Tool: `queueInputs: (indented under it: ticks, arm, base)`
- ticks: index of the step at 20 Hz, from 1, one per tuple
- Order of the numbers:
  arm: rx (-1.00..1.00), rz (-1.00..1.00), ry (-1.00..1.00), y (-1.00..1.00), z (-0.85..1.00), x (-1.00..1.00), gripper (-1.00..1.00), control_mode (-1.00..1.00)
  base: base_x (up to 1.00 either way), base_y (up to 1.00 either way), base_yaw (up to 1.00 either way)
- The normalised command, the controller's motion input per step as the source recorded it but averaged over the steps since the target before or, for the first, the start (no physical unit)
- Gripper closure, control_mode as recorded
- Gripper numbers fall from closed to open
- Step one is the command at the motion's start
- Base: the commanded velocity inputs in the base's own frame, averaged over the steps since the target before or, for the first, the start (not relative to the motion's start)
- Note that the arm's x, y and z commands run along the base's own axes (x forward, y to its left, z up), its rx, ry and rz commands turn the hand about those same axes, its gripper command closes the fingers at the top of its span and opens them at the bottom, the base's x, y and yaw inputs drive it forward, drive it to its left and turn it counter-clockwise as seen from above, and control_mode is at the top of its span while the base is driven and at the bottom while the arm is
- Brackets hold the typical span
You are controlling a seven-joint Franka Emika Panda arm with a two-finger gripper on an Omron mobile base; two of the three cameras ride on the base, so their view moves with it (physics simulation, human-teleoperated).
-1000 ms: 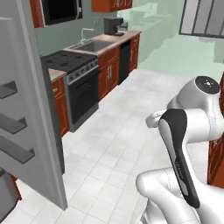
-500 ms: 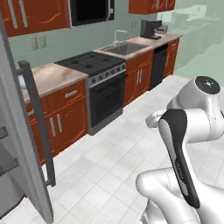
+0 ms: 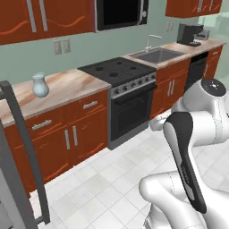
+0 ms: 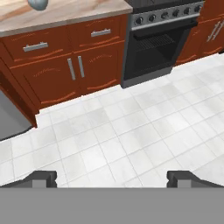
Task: Move the hotdog bun and peach from the top shelf to the second highest shelf to make space. Then, place the pitcher from the counter on the cleared top shelf.
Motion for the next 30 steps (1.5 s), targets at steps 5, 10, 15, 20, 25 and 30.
queueInputs:
  ticks: [5,10,15,20,25,30]
  arm:
    - [0.0,0.0,0.0,0.0,0.0,0.0,-1.0,1.0]
    - [0.0,0.0,0.0,0.0,0.0,0.0,-1.0,1.0]
    - [0.0,0.0,0.0,0.0,0.0,0.0,-1.0,1.0]
    - [0.0,0.0,0.0,0.0,0.0,0.0,-1.0,1.0]
    - [0.0,0.0,0.0,0.0,0.0,0.0,-1.0,1.0]
    - [0.0,0.0,0.0,0.0,0.0,0.0,-1.0,1.0]
  base:
    - [0.91,0.0,0.31]
    - [0.85,0.0,0.32]
    - [0.81,0.0,0.32]
    - [0.76,0.0,0.34]
    - [0.67,-0.02,0.34]
    - [0.54,-0.17,0.32]
